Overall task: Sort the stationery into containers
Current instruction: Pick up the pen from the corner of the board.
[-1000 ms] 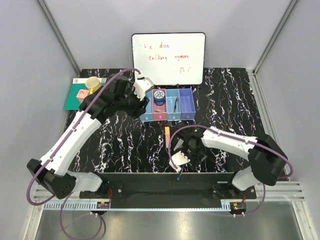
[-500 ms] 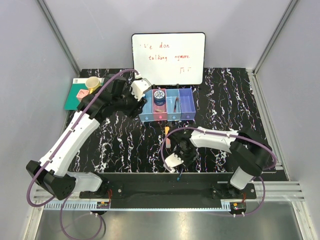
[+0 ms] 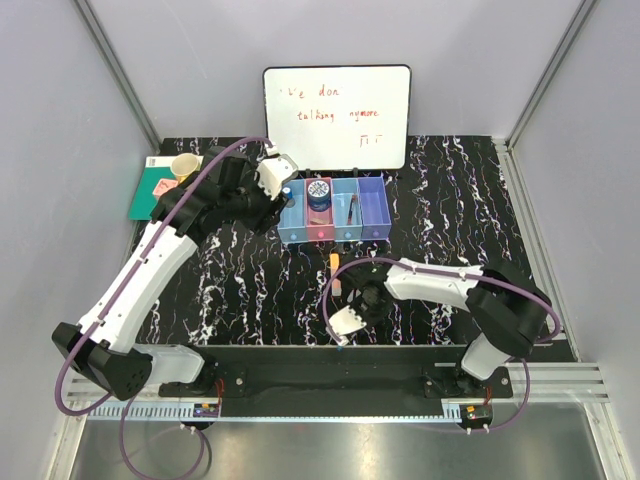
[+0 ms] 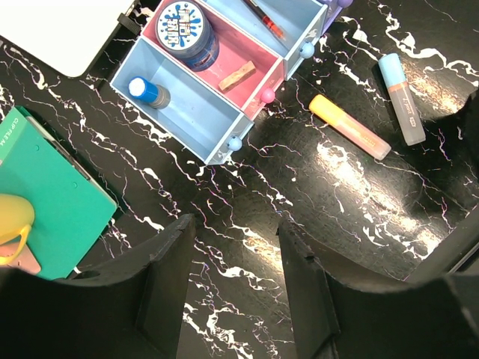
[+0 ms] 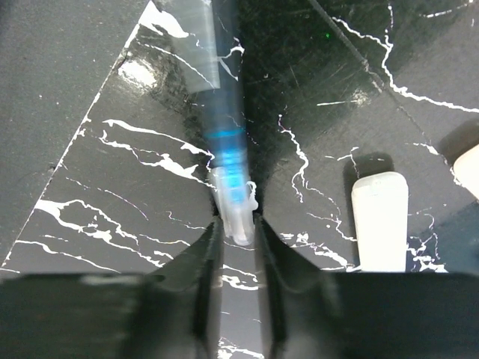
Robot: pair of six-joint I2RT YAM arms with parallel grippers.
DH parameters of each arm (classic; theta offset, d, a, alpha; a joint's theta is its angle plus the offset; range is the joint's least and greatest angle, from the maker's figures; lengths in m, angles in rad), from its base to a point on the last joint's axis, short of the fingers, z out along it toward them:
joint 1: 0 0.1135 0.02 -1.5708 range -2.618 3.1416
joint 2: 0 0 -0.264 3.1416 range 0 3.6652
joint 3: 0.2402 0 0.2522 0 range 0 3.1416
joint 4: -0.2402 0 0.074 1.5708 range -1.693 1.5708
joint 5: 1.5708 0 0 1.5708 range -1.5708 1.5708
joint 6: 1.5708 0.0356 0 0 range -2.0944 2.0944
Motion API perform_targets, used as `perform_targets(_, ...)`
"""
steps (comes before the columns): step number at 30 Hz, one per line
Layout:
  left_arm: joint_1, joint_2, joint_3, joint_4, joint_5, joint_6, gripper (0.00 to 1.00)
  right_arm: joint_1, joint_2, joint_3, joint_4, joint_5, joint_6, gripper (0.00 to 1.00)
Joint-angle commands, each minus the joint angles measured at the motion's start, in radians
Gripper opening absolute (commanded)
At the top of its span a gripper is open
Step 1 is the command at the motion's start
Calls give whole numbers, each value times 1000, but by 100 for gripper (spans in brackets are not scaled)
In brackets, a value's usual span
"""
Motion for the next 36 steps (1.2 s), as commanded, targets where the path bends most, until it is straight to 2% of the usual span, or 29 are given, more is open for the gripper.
perform_targets(1, 7, -5, 45, 6, -17, 10, 54, 16, 5, -56, 126, -10, 27, 19)
perform_targets(4, 7, -2, 57, 0, -21, 13, 53, 22, -6, -71, 142, -10, 39, 1)
perform_targets(5, 7, -1, 60, 0, -21, 12, 54, 24, -9, -73, 146, -9, 41, 0)
perform_targets(11, 5, -1, 72, -12, -24, 9, 54, 28, -46, -85, 146, 28, 61, 0)
perform_targets(20, 7, 2, 65, -17, -28, 7, 54, 28, -239, -61, 31, 14, 105, 0)
perform_targets(23, 7, 1, 63, -20, -29, 6, 54, 28, -275, -15, -3, -9, 186, 0)
perform_targets(27, 7, -4, 51, -18, -37, 9, 54, 28, -273, 64, -26, -24, 377, 0)
perform_targets(36, 13, -14, 28, -18, -40, 9, 53, -30, -215, 200, 23, -90, 706, 0)
